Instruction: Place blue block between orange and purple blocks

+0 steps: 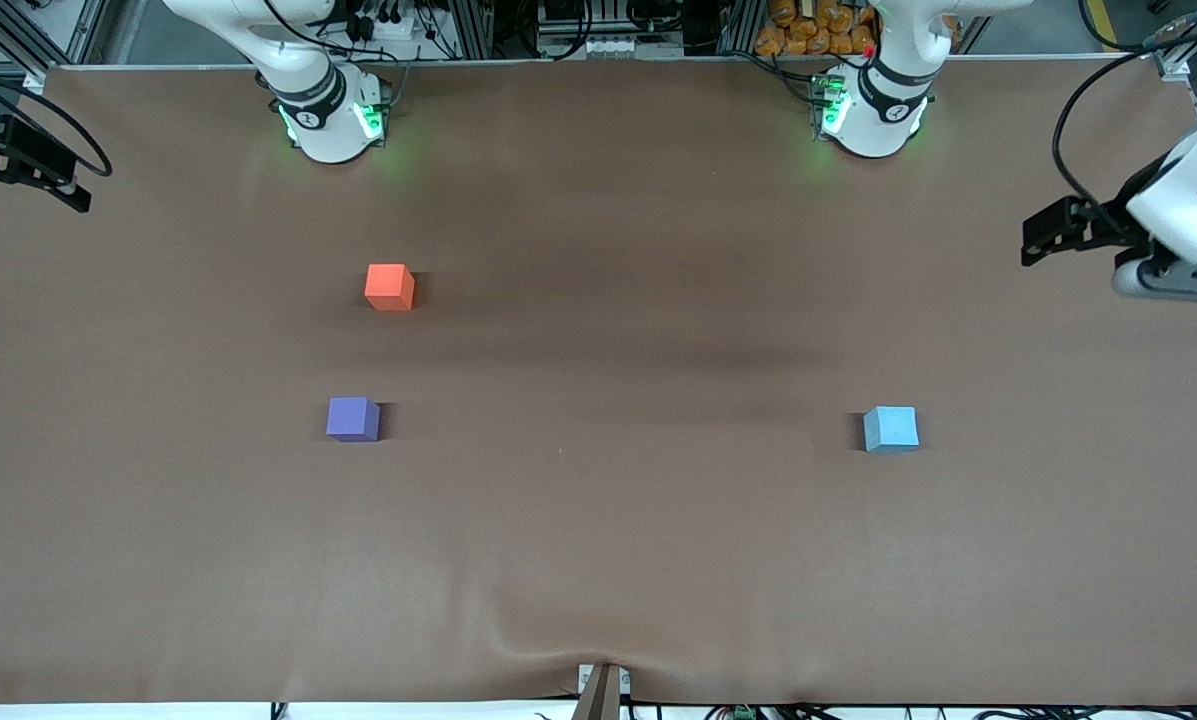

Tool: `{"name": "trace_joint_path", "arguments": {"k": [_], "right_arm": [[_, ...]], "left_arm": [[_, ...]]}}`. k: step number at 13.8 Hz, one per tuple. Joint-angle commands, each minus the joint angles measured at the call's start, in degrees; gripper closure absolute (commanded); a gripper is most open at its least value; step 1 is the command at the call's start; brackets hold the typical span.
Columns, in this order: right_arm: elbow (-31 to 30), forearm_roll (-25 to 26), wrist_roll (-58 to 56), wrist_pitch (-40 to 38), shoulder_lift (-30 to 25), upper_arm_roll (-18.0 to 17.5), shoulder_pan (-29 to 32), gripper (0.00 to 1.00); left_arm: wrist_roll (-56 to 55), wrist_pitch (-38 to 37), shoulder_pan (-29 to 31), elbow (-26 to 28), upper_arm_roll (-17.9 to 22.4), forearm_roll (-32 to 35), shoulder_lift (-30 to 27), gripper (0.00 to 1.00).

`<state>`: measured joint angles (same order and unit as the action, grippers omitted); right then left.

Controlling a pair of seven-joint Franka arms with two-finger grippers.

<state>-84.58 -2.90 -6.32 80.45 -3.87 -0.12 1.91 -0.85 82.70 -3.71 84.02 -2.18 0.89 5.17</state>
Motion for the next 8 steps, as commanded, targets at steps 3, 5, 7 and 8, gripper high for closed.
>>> {"name": "trace_joint_path", "arguments": {"k": [3,5,7,8], "right_arm": [[-0.3,-1.8,-0.7,0.1,-0.7,-0.5,1.1,0.00],[-0.4,-1.8,-0.7,0.1,-0.7,-0.4,1.3,0.00],[-0.4,-1.8,-0.7,-0.1,-0.7,-0.4,1.2,0.00],[-0.4,-1.8,-0.7,-0.4,-0.8,-0.4,1.2,0.00]], "left_arm": [[-4.4,7.4,0.3,-0.1,-0.2,-1.3,7.1,0.00],[-4.5,10.0,0.4,0.2,-0.2,-1.3,9.7,0.00],[-4.5,12.9,0.2,0.3,-0.2,-1.3,12.8,0.00],[-4.5,15.4,-0.2,1.0,-0.2,-1.2,14.6,0.00]]}}
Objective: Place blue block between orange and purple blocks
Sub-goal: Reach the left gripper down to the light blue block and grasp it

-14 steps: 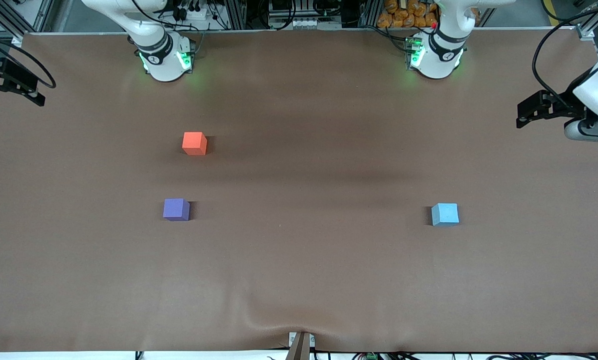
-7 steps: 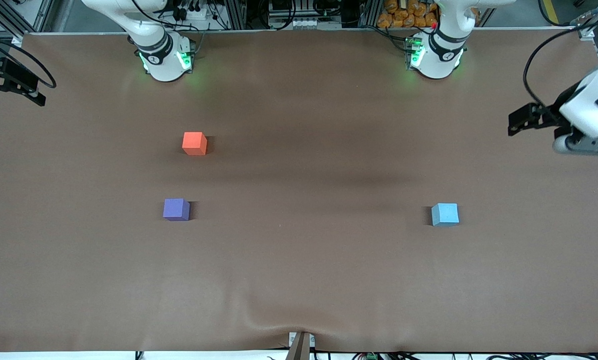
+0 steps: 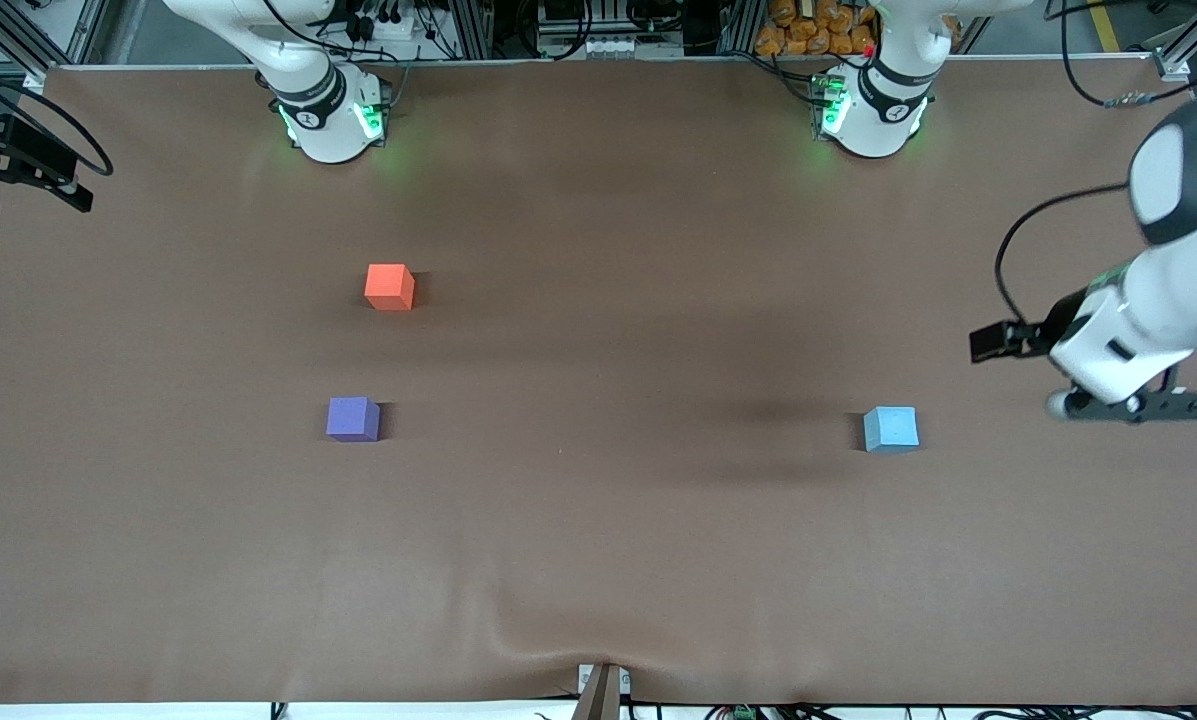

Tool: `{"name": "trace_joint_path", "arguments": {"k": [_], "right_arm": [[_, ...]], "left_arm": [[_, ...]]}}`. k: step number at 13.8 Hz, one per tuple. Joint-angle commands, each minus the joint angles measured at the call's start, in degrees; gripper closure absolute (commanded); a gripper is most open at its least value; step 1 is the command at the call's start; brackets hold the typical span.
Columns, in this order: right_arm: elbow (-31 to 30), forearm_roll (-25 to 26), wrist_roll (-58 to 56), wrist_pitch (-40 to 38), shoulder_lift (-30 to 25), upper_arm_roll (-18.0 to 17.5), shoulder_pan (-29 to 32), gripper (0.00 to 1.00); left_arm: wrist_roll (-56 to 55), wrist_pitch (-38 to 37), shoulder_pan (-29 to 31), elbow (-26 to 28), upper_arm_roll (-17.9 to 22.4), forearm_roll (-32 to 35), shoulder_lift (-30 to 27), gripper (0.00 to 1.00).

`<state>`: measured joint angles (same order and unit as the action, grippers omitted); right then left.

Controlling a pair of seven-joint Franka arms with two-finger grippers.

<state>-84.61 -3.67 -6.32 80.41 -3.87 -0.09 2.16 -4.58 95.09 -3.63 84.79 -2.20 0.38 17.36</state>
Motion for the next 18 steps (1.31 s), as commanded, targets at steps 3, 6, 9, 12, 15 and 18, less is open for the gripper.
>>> {"name": "trace_joint_path", "arguments": {"k": [3,6,9,12,15,18], "right_arm": [[-0.4,-1.0,-0.6,-0.5,-0.8,-0.3,1.3,0.00],[-0.4,-1.0,-0.6,-1.0,-0.7,-0.3,1.4,0.00],[-0.4,-1.0,-0.6,-1.0,-0.7,-0.3,1.4,0.00],[-0.4,-1.1,-0.6,-1.1,-0.7,-0.3,1.3,0.00],[-0.4,-1.0,-0.6,-1.2,-0.8,-0.2,1.5,0.00],[-0.4,-1.1,-0.6,-1.5,-0.7,0.3,1.6,0.00]], "left_arm": [[-0.8,15.3,-0.2,6.0,-0.2,-0.5,5.5,0.00],[-1.1,23.4,-0.6,7.8,-0.3,-0.5,10.0,0.00],[-1.2,28.1,-1.8,8.5,-0.3,-0.5,14.0,0.00],[-1.2,28.3,-2.2,11.3,-0.2,0.0,15.8,0.00],[-1.1,28.3,-2.5,12.2,-0.2,2.9,17.4,0.00],[-1.3,28.3,-2.5,12.4,-0.2,5.2,18.1,0.00]]}}
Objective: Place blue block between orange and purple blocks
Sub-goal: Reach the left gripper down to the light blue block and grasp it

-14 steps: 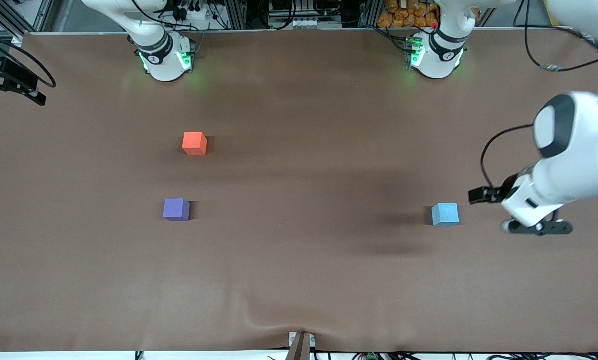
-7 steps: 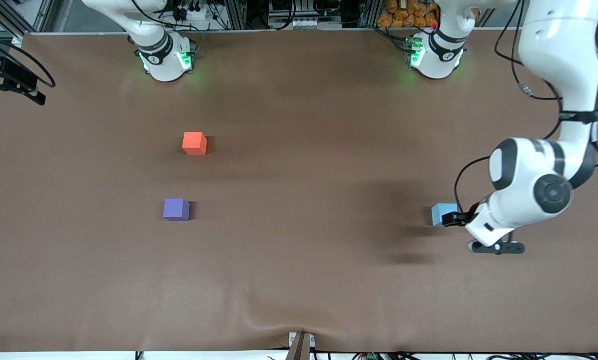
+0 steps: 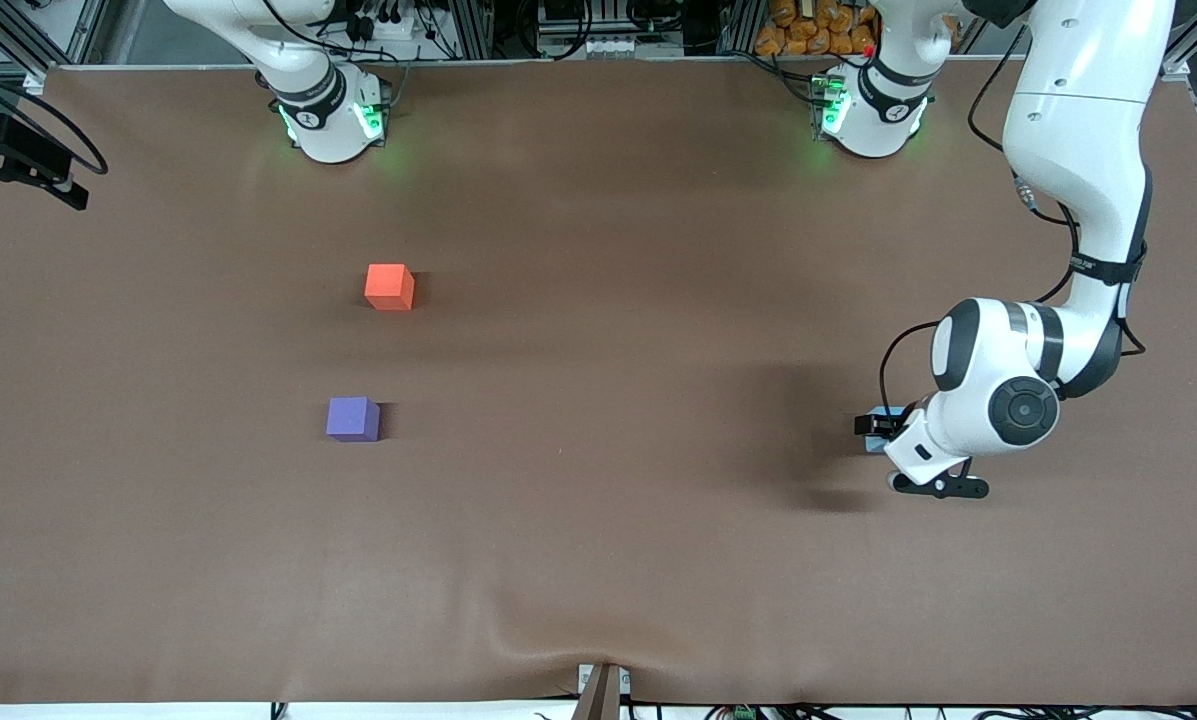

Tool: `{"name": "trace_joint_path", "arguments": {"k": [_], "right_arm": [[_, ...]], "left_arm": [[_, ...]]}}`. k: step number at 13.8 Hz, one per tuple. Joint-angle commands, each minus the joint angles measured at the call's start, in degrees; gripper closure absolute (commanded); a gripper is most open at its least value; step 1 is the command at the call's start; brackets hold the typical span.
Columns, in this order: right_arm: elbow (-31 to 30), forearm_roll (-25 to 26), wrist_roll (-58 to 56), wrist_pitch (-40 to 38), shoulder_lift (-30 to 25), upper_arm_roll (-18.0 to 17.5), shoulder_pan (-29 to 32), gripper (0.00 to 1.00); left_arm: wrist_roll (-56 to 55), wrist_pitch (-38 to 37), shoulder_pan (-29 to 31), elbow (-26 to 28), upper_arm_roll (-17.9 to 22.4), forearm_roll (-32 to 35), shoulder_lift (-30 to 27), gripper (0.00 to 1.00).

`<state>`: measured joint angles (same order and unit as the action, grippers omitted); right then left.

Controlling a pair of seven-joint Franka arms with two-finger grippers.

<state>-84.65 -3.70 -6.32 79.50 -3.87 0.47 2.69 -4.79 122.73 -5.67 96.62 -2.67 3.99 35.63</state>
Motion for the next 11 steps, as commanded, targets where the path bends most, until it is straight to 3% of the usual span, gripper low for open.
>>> {"name": "trace_joint_path", "arguments": {"k": [1,6,7,8,9,11], "right_arm": [[-0.3,-1.5,-0.6,-0.5,-0.7,-0.3,1.0,0.00],[-0.4,-1.7,-0.6,-0.6,-0.7,-0.3,1.1,0.00],[-0.4,-1.7,-0.6,-0.6,-0.7,-0.3,1.0,0.00],[-0.4,-1.7,-0.7,-0.6,-0.7,-0.4,0.8,0.00],[-0.4,-1.7,-0.7,-0.6,-0.7,-0.3,1.0,0.00],[-0.4,-1.7,-0.7,-0.6,-0.7,-0.3,1.2,0.00]], "left_arm": [[-1.1,0.7,-0.5,0.6,0.3,1.6,0.8,0.00],[-1.2,1.8,-0.5,-0.5,0.2,1.3,2.9,0.00],[-1.4,2.0,-0.4,-0.5,0.2,1.3,2.9,0.13],[-1.9,2.0,-0.1,0.0,0.2,1.3,2.9,0.39],[-2.1,1.9,0.0,0.2,0.2,1.3,2.9,0.59],[-2.1,1.4,0.2,0.3,0.2,1.3,2.3,0.69]]}}
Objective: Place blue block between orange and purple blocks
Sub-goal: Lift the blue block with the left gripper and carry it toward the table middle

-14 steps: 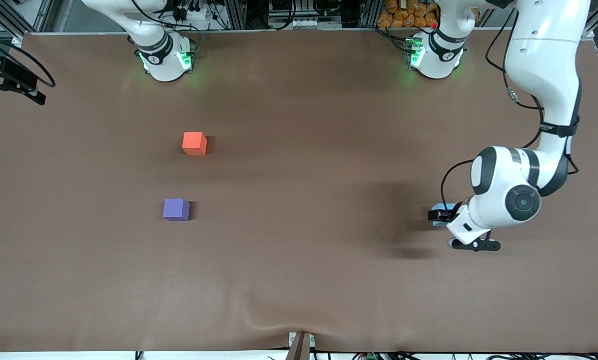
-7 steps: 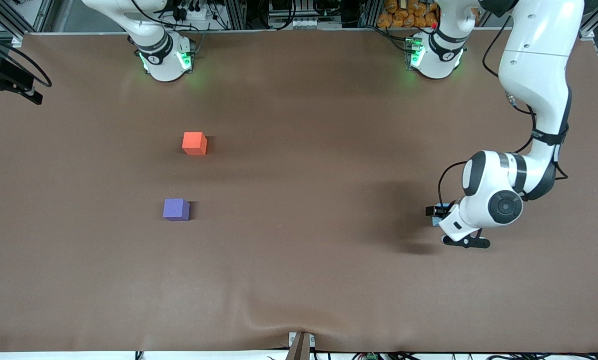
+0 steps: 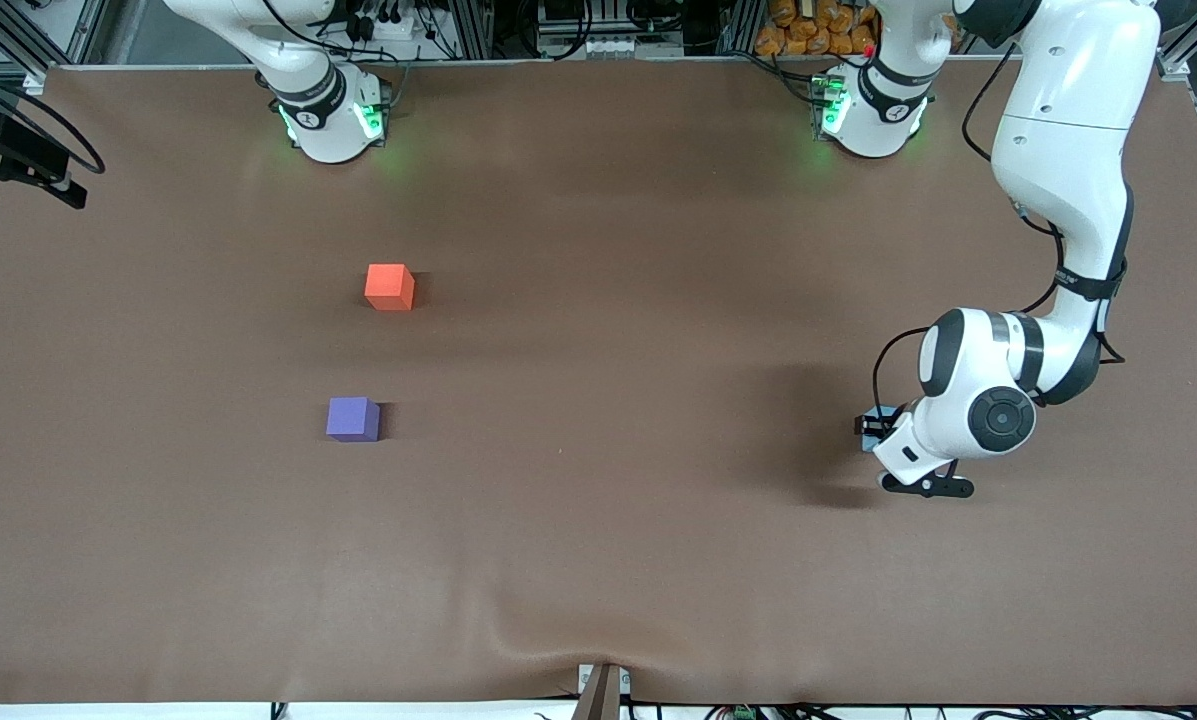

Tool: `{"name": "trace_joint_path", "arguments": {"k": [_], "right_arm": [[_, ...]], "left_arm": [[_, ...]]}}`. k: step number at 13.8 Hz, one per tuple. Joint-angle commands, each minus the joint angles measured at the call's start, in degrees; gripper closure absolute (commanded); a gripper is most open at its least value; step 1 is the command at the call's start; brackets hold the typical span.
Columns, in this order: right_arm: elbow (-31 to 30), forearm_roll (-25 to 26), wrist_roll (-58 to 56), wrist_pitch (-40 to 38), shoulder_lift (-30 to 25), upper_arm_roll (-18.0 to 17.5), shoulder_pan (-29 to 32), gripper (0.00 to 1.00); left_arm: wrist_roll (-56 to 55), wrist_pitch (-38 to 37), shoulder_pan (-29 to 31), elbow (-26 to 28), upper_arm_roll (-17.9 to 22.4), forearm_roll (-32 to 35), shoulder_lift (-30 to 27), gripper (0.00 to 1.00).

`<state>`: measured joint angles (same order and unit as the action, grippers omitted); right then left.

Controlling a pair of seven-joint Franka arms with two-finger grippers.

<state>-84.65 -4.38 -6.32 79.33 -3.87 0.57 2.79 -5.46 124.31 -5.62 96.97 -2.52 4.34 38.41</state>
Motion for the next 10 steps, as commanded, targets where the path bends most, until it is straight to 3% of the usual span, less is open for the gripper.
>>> {"name": "trace_joint_path", "arguments": {"k": [1,6,10], "right_arm": [[-0.4,-1.0,-0.7,-0.4,-0.7,-0.4,1.1,0.00],[-0.4,-1.0,-0.7,-0.5,-0.7,-0.4,1.1,0.00],[-0.4,-1.0,-0.6,-0.5,-0.7,-0.4,1.1,0.00]], "left_arm": [[-1.6,-1.1,0.3,-0.3,0.1,0.9,-1.0,0.69],[-5.7,-6.3,-0.5,-0.9,-0.8,0.7,-8.0,0.69],[-18.9,-9.2,-2.8,-1.3,-7.7,0.8,-9.1,0.68]]}}
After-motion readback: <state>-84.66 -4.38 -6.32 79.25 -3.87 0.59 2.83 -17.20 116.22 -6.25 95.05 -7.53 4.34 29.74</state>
